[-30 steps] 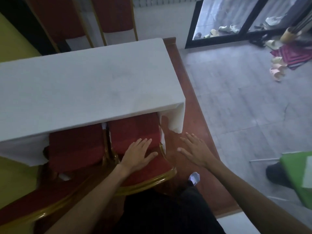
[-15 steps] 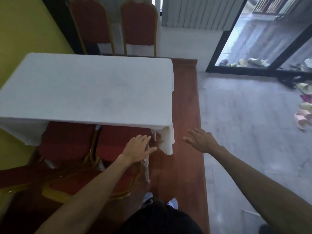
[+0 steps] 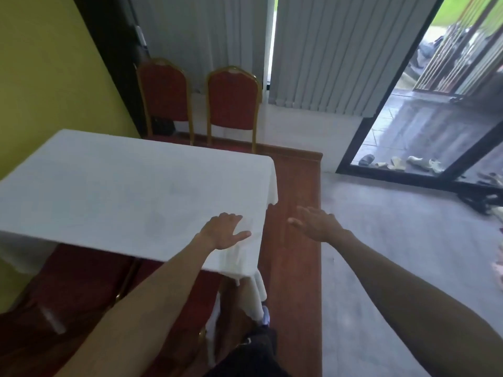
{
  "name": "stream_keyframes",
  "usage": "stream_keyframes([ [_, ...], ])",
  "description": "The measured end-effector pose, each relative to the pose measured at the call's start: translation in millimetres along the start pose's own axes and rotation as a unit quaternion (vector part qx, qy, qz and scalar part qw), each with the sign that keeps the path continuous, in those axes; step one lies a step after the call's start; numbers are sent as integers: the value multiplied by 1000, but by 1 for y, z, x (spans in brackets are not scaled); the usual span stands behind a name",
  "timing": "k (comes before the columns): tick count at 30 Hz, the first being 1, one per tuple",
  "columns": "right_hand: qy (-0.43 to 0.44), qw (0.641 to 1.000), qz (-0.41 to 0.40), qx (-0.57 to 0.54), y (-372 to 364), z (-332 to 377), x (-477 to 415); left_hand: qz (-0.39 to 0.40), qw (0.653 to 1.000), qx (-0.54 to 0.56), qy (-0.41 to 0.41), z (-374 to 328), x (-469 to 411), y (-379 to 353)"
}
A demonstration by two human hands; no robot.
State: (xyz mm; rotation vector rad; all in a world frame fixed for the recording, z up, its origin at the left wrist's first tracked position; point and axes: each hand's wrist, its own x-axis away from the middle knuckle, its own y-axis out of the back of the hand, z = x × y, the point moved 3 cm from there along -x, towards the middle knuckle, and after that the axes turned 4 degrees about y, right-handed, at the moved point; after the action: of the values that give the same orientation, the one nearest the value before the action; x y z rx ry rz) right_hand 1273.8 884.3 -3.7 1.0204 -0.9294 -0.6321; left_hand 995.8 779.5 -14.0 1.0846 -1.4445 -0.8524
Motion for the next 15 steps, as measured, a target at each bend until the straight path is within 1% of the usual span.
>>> stream_keyframes([
  [4, 3, 1000, 8, -6, 31, -21, -59, -3, 1000, -1, 12, 2, -62, 28],
  [11, 17, 1000, 22, -7, 67, -59, -146, 8, 999, -36, 31, 11, -148, 46],
  [15, 32, 999, 41, 5, 78, -87, -197, -4, 997, -23, 71, 9, -199, 50],
])
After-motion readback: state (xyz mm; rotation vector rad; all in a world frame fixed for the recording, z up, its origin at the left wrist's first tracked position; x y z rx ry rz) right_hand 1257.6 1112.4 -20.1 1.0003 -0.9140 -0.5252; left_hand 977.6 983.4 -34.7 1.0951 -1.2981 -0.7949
